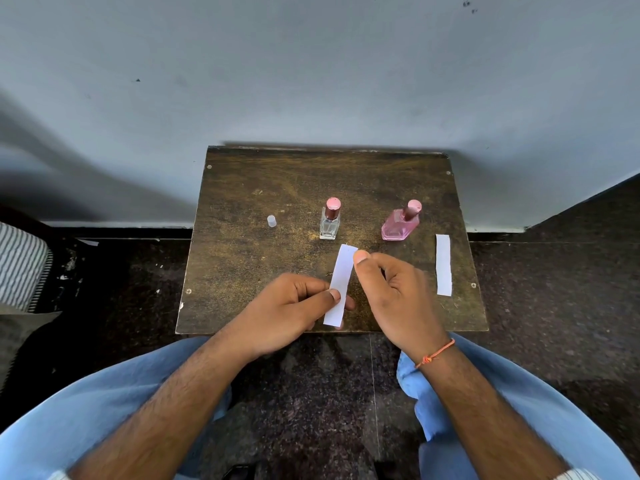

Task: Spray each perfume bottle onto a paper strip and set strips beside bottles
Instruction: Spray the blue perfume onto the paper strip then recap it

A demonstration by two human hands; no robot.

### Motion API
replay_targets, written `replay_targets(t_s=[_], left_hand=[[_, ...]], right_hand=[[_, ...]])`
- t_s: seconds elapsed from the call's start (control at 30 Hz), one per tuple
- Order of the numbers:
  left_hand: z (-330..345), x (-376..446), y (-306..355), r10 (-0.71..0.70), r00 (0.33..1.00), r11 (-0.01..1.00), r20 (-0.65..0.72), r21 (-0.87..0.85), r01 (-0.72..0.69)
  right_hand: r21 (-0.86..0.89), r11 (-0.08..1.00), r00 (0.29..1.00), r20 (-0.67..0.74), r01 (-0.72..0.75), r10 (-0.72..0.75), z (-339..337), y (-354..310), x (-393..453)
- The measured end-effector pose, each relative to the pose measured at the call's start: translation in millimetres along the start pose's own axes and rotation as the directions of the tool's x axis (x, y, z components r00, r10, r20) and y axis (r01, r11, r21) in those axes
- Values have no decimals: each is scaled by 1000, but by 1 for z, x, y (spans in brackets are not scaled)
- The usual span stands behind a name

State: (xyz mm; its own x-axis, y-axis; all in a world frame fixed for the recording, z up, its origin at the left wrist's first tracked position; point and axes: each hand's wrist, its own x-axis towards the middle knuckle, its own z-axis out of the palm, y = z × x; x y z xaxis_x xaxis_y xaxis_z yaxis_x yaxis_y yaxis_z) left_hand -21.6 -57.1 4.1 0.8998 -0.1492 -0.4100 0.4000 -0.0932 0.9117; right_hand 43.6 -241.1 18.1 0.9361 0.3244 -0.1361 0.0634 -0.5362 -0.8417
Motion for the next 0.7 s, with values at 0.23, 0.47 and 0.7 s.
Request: replay_targets(t_s=[0.23,0.47,0.7], left_hand=[[0,-1,0,-10,1000,999,-7,39,10],[0,-2,2,4,1000,999,-6,41,-3],[0,-1,5,17,1000,998,6,56,-17]], right_hand=[[12,1000,1000,8,-9,9,1,1,0],[18,1000,1000,-1,11,-11,0,-3,-2],[28,998,998,28,53,-54,-2,-6,-2]])
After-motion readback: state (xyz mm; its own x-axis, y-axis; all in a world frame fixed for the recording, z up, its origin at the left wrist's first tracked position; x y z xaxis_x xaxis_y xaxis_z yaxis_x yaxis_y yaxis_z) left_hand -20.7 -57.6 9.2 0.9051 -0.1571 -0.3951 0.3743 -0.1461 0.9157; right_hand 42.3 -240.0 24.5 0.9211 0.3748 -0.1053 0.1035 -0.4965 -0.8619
